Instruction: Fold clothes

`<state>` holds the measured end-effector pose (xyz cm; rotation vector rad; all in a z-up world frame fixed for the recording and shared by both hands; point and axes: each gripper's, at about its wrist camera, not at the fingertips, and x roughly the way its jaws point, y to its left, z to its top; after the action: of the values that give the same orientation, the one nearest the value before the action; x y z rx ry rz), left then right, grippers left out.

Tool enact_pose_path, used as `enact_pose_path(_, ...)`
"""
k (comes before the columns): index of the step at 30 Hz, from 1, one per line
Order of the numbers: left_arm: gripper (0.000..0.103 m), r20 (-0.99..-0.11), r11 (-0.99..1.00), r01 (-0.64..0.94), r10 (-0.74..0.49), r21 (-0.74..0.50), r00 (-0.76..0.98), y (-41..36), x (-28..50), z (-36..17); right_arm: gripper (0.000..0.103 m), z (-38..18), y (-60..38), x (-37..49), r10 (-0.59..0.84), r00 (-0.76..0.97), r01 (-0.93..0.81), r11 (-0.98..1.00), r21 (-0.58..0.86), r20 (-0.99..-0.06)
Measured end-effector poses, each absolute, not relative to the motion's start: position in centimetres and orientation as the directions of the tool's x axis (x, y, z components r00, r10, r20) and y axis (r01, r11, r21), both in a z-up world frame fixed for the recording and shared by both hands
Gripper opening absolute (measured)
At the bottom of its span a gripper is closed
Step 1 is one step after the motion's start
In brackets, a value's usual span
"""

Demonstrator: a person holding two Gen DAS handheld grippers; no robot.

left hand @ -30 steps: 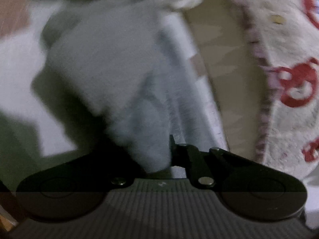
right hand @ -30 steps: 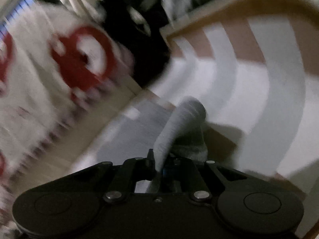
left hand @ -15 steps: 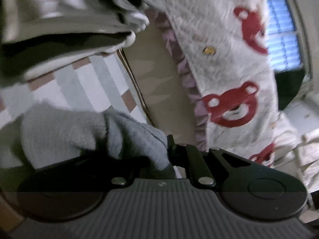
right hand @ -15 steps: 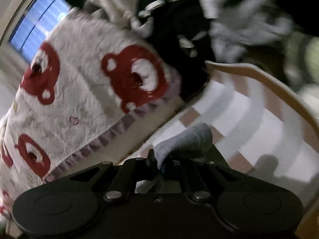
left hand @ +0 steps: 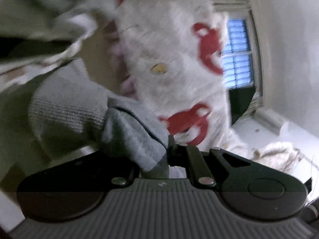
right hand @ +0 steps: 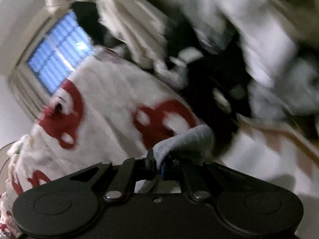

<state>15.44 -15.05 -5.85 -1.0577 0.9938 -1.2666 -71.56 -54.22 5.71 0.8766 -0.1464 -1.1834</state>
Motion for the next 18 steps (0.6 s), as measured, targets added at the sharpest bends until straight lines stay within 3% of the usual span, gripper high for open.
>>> enact_pose_path(2,0.008,-0.084,0.102,0.22,-0.992,-0.97,0.09,-13.5,14.1,-10.3,0.006,0.0,-52.1,-72.5,-0.83,0.382,0.745,0.016,0.667,-0.406)
enact_pose_path(5,0.008,-0.304,0.311,0.06,-0.947,-0.949,0.102,-11.5,13.7,-16.8,0.006,-9.5,-48.9,-73.1,-0.751,0.319,0.793,-0.123,0.597,-0.578)
enact_pose_path(7,0.008,-0.304,0.31,0.055,-0.948,-0.949,0.098,-11.4,14.2,-16.8,0.006,-14.1,-47.2,-73.4,-0.709,0.29,0.793,-0.198,0.576,-0.643)
enact_pose_path(9,0.008,-0.294,0.309,0.146,-0.948,-0.94,0.119,-11.6,13.9,-15.2,0.006,-17.3,-45.9,-73.6,-0.679,0.263,0.795,-0.25,0.553,-0.685)
enact_pose_path(12,0.008,-0.284,0.303,0.147,-0.949,-0.941,0.141,-11.2,13.5,-14.6,0.006,-16.9,-45.1,-74.0,-0.714,0.281,0.779,-0.22,0.587,-0.641)
enact_pose_path(18,0.01,-0.462,0.465,-0.002,-0.88,-0.886,0.109,-9.7,13.9,-17.8,0.006,-14.4,-45.9,-72.1,-0.703,0.252,0.914,-0.054,0.403,-0.665)
